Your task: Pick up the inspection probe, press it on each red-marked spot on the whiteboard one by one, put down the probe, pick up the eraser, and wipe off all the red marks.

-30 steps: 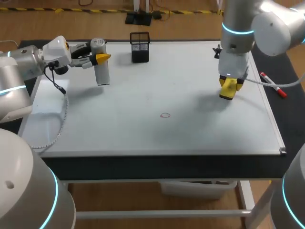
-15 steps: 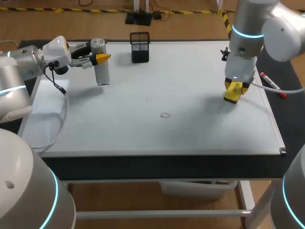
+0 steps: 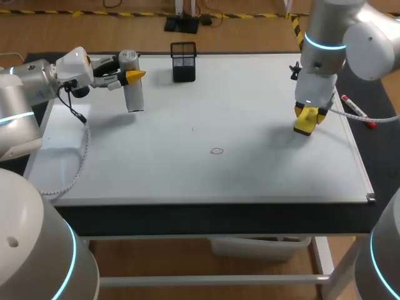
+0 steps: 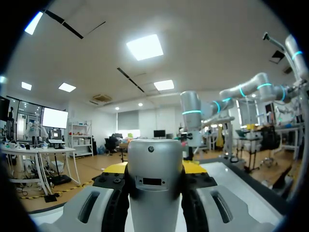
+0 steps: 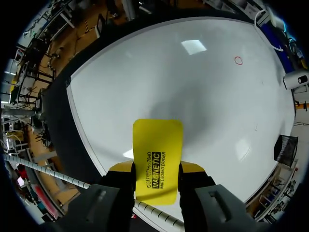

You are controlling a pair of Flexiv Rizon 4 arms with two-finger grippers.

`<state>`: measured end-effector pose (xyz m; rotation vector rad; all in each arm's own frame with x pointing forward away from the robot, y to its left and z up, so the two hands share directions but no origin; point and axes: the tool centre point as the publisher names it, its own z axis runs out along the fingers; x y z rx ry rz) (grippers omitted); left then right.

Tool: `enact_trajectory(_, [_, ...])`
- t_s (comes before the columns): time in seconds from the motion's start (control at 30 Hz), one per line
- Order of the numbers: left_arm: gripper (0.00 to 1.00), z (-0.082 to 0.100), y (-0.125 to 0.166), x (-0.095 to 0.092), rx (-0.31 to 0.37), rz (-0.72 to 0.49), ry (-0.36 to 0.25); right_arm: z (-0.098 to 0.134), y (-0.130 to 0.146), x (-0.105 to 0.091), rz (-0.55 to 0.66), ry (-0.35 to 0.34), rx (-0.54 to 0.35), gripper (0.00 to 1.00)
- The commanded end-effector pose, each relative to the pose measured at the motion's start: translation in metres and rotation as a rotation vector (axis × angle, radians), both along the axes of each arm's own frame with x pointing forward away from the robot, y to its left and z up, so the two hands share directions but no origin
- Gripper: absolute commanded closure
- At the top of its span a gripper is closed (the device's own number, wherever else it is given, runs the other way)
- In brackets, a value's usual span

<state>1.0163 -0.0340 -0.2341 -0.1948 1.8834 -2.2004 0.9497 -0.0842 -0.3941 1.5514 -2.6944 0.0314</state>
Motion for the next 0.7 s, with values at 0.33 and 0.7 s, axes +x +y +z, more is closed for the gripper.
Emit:
enact_trajectory(0.33, [1.00,0.008,-0.040,-0.030,-0.016,-0.101,-0.053,0.001,-0.001,0.000,0.002,0.000,-0.002,1.00])
enact_trajectory(0.7, [1.00,0.012,-0.107,-0.086,-0.078,-0.305,-0.056,0.001,-0.001,0.000,0.002,0.000,-0.002,1.00])
